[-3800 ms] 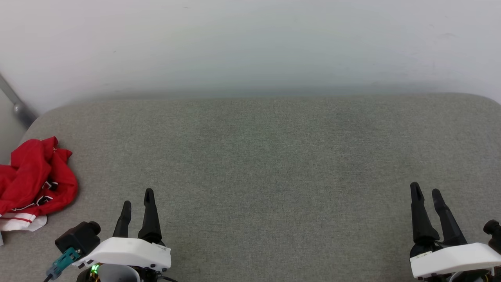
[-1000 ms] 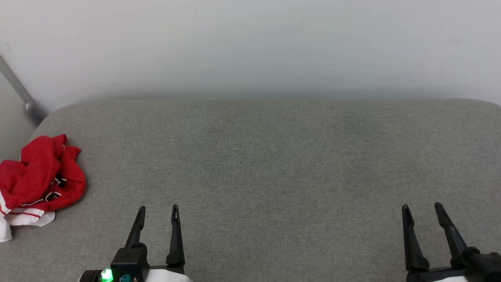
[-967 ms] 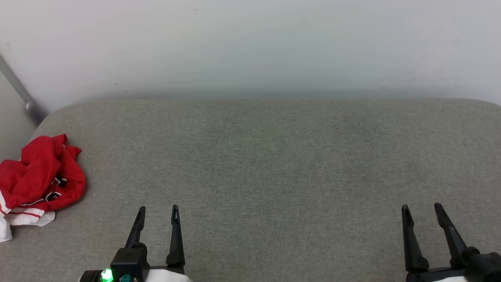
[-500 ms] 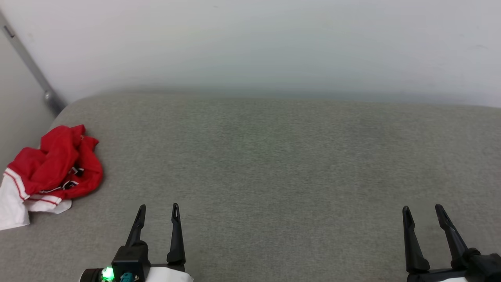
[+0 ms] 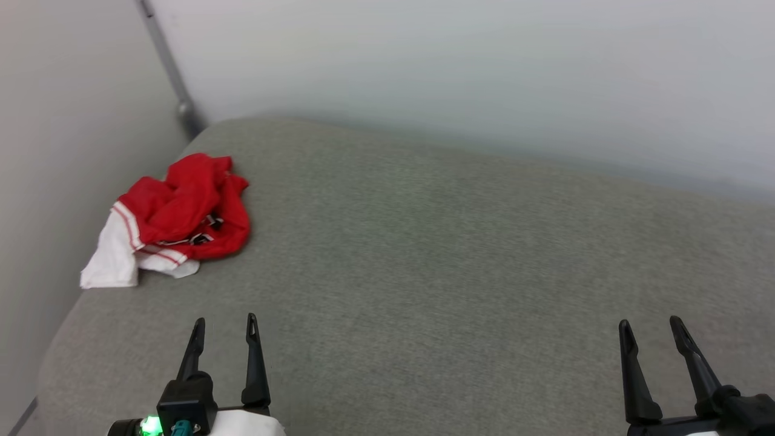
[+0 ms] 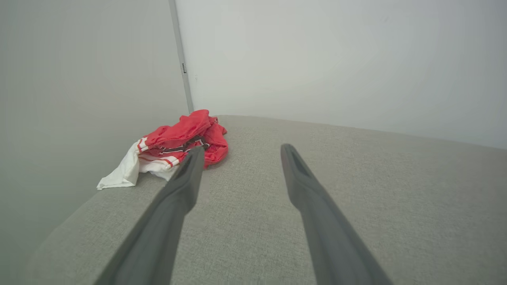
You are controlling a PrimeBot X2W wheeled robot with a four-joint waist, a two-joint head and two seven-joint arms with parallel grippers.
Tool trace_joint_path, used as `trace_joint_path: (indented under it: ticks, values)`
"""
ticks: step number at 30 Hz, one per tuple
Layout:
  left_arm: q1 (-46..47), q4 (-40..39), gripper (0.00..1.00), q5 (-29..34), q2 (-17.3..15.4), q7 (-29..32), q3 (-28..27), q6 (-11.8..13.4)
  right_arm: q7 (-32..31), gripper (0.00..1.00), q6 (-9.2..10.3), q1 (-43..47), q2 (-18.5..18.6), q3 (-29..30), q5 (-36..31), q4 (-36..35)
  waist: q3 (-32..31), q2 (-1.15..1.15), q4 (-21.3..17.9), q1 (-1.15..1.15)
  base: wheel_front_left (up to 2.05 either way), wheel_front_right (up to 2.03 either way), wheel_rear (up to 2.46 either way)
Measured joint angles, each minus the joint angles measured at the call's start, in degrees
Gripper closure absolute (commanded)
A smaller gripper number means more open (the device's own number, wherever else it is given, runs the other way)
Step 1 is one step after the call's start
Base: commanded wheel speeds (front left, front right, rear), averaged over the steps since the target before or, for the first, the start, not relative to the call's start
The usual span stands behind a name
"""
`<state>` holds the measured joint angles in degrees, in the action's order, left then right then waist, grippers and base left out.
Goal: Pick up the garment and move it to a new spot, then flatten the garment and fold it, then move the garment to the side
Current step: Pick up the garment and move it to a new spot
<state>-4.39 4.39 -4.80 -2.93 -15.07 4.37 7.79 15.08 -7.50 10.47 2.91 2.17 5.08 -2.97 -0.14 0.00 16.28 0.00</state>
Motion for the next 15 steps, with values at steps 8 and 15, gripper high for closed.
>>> trace_joint_path:
  ticks: [8,15]
  values:
    - [-0.1,-0.1,0.0,0.0,0.0,0.0,-1.2,0.5,0.0,0.0,0.0,0.0,0.0,-0.3,-0.1,-0.2,-0.3,0.0,6.8,0.0,0.0,0.0,0.0]
    - [-0.2,-0.3,0.0,-0.1,0.0,0.0,-2.0,1.7,0.0,0.0,0.0,0.0,0.0,-1.3,-0.9,-0.2,-0.3,0.0,12.0,0.0,0.0,0.0,0.0]
